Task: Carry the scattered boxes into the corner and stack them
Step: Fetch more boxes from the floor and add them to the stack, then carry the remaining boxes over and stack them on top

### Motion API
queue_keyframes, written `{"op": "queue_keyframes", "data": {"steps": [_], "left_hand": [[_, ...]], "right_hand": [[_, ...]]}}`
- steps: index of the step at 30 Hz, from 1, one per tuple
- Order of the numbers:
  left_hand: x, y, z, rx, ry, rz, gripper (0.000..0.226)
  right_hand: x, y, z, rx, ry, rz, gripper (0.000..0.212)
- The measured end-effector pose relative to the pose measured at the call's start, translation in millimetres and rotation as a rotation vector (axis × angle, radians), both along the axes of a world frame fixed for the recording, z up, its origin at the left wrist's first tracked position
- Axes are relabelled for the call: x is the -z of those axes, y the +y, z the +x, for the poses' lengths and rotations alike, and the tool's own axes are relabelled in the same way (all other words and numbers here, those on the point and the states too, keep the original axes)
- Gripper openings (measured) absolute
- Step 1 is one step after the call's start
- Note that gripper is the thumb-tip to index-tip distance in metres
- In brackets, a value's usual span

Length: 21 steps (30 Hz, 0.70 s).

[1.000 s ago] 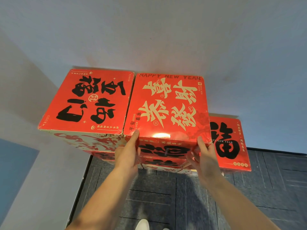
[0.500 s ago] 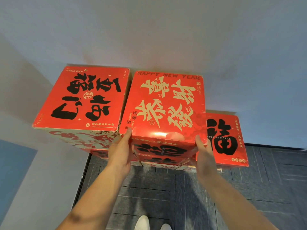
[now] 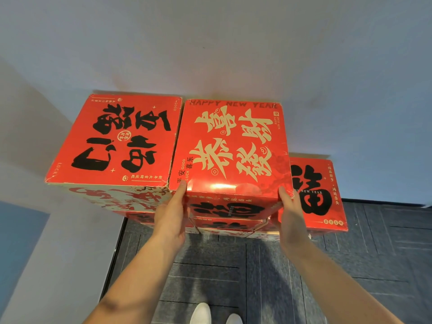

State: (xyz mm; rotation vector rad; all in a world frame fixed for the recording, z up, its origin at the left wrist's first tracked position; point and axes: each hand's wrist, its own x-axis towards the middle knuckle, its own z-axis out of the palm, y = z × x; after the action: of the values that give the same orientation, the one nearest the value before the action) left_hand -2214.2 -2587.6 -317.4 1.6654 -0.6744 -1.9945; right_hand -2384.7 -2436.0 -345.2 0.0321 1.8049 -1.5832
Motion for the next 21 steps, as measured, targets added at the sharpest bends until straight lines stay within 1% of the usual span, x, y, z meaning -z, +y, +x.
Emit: {"op": "queue_keyframes", "data": {"steps": [2,5,6,7,8,9,11,12,14,15,17,18,19,21], "left_hand": [[1,0,1,0.015,-0.014,0.002,0.045],[-1,0,3,0.044,-0.061,-0.009,0.041],[-5,1,3,0.049,-0.068,-0.008,0.037],[-16,3,3,0.064,-0.072,-0.018,0.036],[-28,6,3,0.086,-0.083,-0.024,0.038],[-34,7,3,0.098,-0.091,-0.024,0.047],[-62,8,2,0.084,-0.119,-0.031,0.072],[-82,9,1,0.078,-0.128,-0.055,0.078],[-124,11,1,0.069,-0.122,-0.115,0.075],[-143,13,0,0.077,-0.126,-0.153,0.067],[-192,13,-5,0.102,-0.108,-0.258,0.034],[-219,15,-9,0.119,-0.087,-0.323,0.029],[-248,16,-11,0.148,-0.065,-0.405,0.032],[-298,22,-12,0.203,-0.008,-0.598,0.054]], "right_hand": [[-3,0,1,0.004,-0.005,0.006,0.05],[-10,2,4,0.018,0.004,0.019,0.087],[-10,4,3,0.029,0.016,0.025,0.096],[-18,7,4,0.036,0.027,0.023,0.1],[-32,8,7,0.032,0.033,0.023,0.1],[-44,7,9,0.032,0.036,0.026,0.096],[-76,7,8,0.017,0.033,0.028,0.078],[-94,9,8,0.002,0.045,0.028,0.069],[-129,13,5,-0.011,0.086,0.015,0.062],[-146,14,5,-0.003,0.097,-0.003,0.061],[-193,15,5,-0.004,0.143,-0.061,0.058],[-217,17,4,-0.003,0.162,-0.091,0.055],[-243,21,2,-0.002,0.185,-0.131,0.051],[-293,31,-1,-0.007,0.267,-0.21,0.044]]}}
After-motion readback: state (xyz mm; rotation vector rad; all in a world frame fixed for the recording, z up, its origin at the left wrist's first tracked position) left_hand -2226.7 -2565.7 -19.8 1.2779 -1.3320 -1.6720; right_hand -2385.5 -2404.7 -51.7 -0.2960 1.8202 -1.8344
